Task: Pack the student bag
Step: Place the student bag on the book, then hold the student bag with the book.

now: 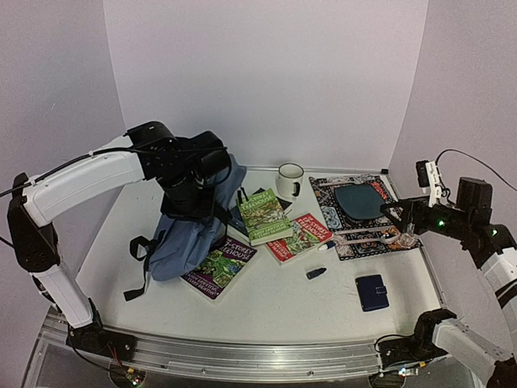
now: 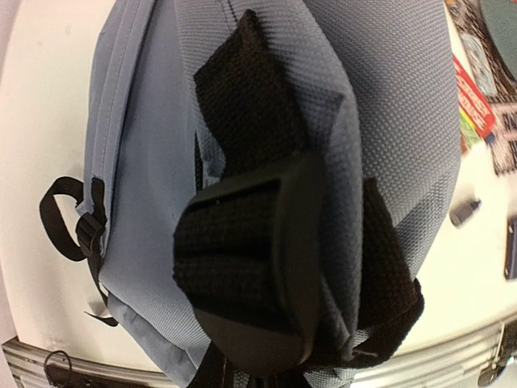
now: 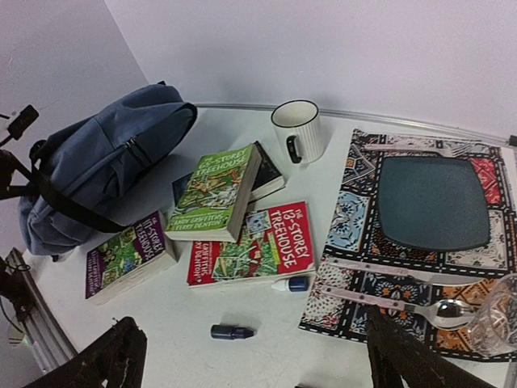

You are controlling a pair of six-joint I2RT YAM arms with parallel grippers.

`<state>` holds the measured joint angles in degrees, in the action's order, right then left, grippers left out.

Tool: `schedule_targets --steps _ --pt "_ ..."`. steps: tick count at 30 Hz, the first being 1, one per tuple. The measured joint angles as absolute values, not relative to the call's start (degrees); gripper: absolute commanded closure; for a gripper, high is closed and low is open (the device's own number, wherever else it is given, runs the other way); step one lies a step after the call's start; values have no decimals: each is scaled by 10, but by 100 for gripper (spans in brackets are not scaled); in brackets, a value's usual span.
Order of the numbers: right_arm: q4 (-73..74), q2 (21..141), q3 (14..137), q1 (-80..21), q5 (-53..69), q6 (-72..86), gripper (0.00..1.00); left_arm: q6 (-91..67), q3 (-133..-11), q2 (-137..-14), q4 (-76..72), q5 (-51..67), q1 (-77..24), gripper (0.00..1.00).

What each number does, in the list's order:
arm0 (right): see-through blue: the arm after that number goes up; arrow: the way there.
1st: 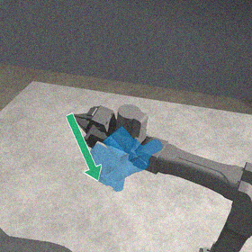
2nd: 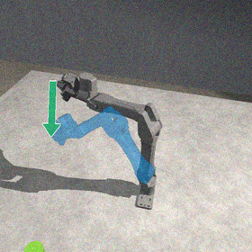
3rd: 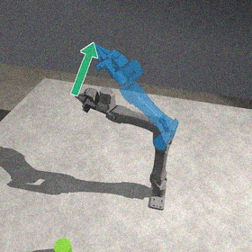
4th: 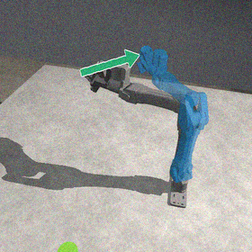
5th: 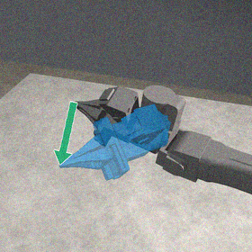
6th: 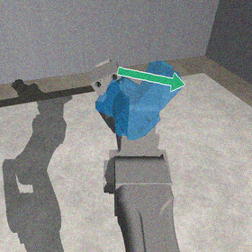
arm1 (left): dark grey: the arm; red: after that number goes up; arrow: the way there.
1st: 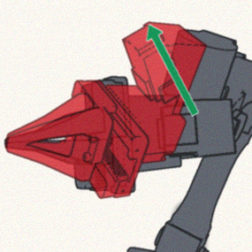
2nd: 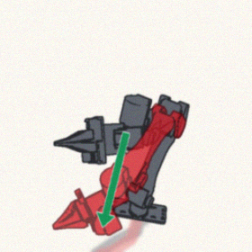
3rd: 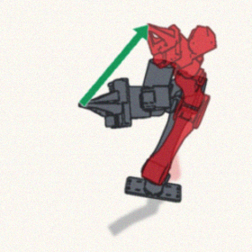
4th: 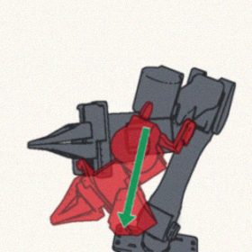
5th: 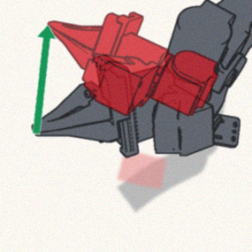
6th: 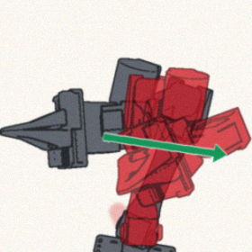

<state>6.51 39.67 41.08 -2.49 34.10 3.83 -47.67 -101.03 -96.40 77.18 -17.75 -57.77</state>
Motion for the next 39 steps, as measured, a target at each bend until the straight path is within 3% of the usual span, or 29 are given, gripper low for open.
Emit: schedule_targets --steps 6,10,18,20,24,31,39 --pt "45 440 414 -90 350 82 6 -502 -999 -988 731 -171 -658 99" --pt "12 490 414 -185 320 115 8 -513 -948 -999 661 -167 -695 87" --pt "-47 588 414 -282 244 177 8 -542 -835 -1007 516 -167 -737 53" --pt "-58 604 415 -294 230 187 8 -547 -827 -1007 499 -171 -742 32" --pt "-67 646 427 -332 205 199 8 -556 -808 -993 463 -189 -746 2" --pt "-87 716 460 -399 149 209 8 -561 -746 -901 404 -215 -727 4" --pt "-72 820 552 -473 58 224 2 -559 -653 -853 335 -184 -605 1"
